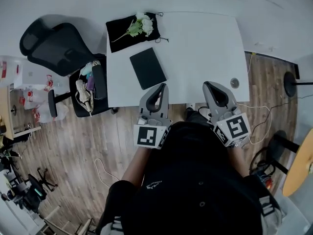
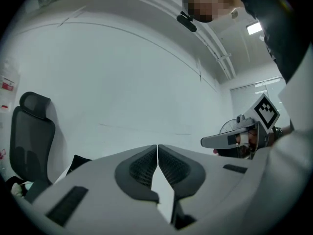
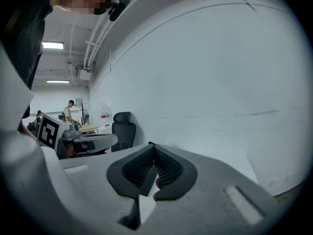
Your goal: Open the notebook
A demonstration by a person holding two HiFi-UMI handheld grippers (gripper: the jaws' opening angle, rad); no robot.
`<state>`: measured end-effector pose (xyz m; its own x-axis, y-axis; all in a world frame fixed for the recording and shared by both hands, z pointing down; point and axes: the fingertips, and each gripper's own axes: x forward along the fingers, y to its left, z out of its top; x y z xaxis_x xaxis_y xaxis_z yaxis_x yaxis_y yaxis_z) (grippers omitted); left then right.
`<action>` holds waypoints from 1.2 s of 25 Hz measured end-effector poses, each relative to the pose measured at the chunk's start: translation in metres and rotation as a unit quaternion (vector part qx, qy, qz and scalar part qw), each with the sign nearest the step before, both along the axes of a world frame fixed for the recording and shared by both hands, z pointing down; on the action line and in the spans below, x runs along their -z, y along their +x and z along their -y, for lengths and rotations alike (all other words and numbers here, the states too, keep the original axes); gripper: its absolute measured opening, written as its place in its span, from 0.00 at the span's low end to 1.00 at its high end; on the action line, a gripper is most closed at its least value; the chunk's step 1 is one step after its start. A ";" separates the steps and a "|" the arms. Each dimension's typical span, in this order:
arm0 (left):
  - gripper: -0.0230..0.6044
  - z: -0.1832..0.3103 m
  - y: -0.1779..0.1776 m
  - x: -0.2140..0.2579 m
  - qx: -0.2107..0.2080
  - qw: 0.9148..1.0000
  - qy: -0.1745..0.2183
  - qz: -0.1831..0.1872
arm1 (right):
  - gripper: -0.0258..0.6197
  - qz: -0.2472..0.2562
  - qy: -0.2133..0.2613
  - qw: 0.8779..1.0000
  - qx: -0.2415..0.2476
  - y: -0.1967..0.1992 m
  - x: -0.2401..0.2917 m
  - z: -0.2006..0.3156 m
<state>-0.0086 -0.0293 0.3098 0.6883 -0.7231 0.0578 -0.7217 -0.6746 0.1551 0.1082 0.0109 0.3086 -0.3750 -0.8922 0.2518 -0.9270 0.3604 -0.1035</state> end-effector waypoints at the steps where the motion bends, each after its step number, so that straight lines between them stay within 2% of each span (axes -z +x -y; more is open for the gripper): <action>1: 0.05 0.001 0.001 -0.002 0.010 1.000 -0.004 0.001 | 0.05 0.000 0.001 1.000 0.011 0.002 0.000 0.004; 10: 0.05 0.017 0.009 -0.011 0.104 0.994 -0.018 0.017 | 0.05 0.015 -0.001 0.995 0.099 0.017 -0.003 0.036; 20: 0.05 0.017 -0.017 -0.048 0.216 0.975 -0.041 0.024 | 0.05 -0.007 0.001 0.981 0.192 0.013 -0.007 0.049; 24: 0.05 0.014 -0.031 -0.061 0.231 0.971 -0.060 0.024 | 0.05 -0.010 -0.006 0.979 0.203 0.003 -0.005 0.048; 30: 0.05 0.019 -0.051 -0.089 0.219 0.970 -0.095 0.036 | 0.05 -0.014 -0.019 0.980 0.199 -0.022 -0.003 0.051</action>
<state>-0.0601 -0.0484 0.3987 0.3064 -0.9171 0.2550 -0.9464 -0.2649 0.1847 0.0860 -0.0402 0.3115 -0.6843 -0.6660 0.2971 -0.7160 0.6909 -0.1003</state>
